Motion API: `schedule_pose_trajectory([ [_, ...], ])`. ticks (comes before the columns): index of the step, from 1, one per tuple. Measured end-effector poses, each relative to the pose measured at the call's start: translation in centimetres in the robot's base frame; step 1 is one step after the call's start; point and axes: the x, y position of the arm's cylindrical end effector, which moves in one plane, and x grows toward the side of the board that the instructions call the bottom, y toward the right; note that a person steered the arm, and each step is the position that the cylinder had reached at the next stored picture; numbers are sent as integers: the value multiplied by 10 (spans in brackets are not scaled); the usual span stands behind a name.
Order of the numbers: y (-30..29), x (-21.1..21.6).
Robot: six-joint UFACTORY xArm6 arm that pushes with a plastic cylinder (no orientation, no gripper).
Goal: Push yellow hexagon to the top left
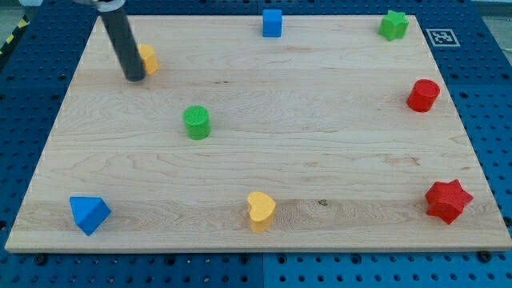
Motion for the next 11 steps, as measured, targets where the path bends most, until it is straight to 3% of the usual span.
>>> schedule_pose_trajectory([
  [7,21,-94],
  [11,21,-114],
])
